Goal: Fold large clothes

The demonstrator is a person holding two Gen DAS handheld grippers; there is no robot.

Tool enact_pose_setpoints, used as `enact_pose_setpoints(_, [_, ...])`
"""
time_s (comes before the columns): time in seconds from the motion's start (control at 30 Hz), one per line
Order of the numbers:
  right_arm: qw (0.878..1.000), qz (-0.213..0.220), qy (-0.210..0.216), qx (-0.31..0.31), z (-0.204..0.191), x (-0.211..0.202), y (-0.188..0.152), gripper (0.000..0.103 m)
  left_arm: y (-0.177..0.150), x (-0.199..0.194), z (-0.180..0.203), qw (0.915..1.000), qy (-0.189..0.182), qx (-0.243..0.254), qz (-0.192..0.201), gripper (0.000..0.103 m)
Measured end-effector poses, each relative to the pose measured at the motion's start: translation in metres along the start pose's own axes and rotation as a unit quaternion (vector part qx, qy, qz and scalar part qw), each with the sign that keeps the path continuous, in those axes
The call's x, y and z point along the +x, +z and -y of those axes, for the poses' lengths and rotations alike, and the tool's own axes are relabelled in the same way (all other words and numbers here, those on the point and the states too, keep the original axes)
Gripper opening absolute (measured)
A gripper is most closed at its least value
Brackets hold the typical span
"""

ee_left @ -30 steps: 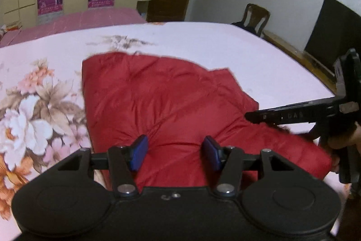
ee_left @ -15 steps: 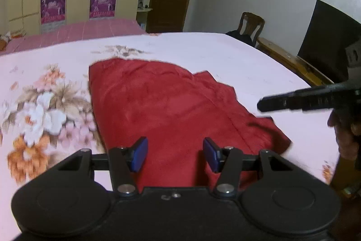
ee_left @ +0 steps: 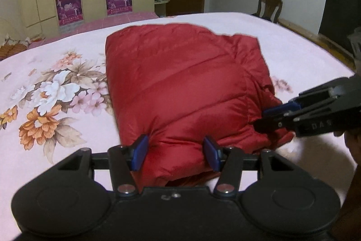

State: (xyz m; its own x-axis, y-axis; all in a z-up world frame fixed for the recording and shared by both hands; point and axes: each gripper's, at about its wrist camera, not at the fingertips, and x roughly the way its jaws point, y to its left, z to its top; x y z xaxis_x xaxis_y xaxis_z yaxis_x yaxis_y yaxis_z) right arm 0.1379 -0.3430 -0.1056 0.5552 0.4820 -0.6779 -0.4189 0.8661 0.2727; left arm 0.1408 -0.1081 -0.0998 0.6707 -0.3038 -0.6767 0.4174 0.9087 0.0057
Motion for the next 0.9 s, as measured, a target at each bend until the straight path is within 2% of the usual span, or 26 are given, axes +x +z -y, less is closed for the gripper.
enact_pose_setpoints(0.1, [1.0,0.0,0.0,0.0,0.0,0.003,0.001,0.029,0.003,0.001,-0.002,0.9999,0.001,-0.006,-0.009,0.053])
enact_pose_setpoints(0.17, [1.0,-0.005,0.007,0.012,0.001,-0.007,0.01,0.029,0.016,-0.008,-0.008,0.9996,-0.011,-0.023,-0.014,0.053])
enact_pose_setpoints(0.2, [1.0,0.006,0.009,0.025,0.004,-0.016,0.015,0.029,0.021,-0.015,-0.011,0.9991,-0.018,-0.038,-0.002,0.061])
enact_pose_setpoints(0.23, [0.999,0.026,0.011,0.041,0.009,-0.028,0.02,0.045,0.026,-0.021,-0.018,0.9981,-0.021,-0.054,0.021,0.069])
enact_pose_setpoints(0.27, [0.997,0.049,0.013,0.06,0.016,-0.038,0.025,0.061,0.032,-0.026,-0.024,0.9967,-0.017,-0.066,0.043,0.086])
enact_pose_setpoints(0.3, [0.995,0.071,0.007,0.074,0.023,-0.045,0.03,0.076,0.038,-0.028,-0.03,0.9952,-0.013,-0.075,0.062,0.09])
enact_pose_setpoints(0.37, [0.99,0.09,-0.006,0.106,0.041,-0.047,0.044,0.076,0.053,-0.022,-0.041,0.9932,-0.012,-0.09,0.073,0.09])
enact_pose_setpoints(0.4, [0.987,0.101,-0.011,0.125,0.052,-0.046,0.05,0.07,0.06,-0.015,-0.047,0.9926,-0.012,-0.097,0.072,0.089])
enact_pose_setpoints(0.43, [0.984,0.109,-0.015,0.142,0.062,-0.042,0.057,0.051,0.065,-0.006,-0.051,0.9928,-0.013,-0.098,0.067,0.088])
enact_pose_setpoints(0.5, [0.976,0.115,-0.019,0.181,0.082,-0.033,0.068,0.034,0.074,0.011,-0.056,0.9939,-0.008,-0.099,0.047,0.08])
enact_pose_setpoints(0.6, [0.974,0.127,-0.025,0.184,0.093,-0.021,0.081,0.033,0.077,0.036,-0.063,0.9923,-0.024,-0.12,0.02,0.076])
enact_pose_setpoints(0.67, [0.975,0.122,-0.029,0.185,0.097,-0.01,0.085,0.032,0.072,0.051,-0.069,0.9901,-0.029,-0.137,0.002,0.078])
enact_pose_setpoints(0.73, [0.975,0.098,-0.038,0.198,0.108,0.005,0.085,0.012,0.067,0.061,-0.075,0.9866,-0.038,-0.158,-0.007,0.08])
enact_pose_setpoints(0.83, [0.971,0.066,-0.048,0.224,0.126,0.023,0.077,0.011,0.061,0.065,-0.078,0.983,-0.046,-0.178,-0.012,0.083])
enact_pose_setpoints(0.9, [0.967,0.061,-0.035,0.246,0.133,0.024,0.071,0.011,0.061,0.063,-0.079,0.9818,-0.049,-0.183,-0.016,0.083])
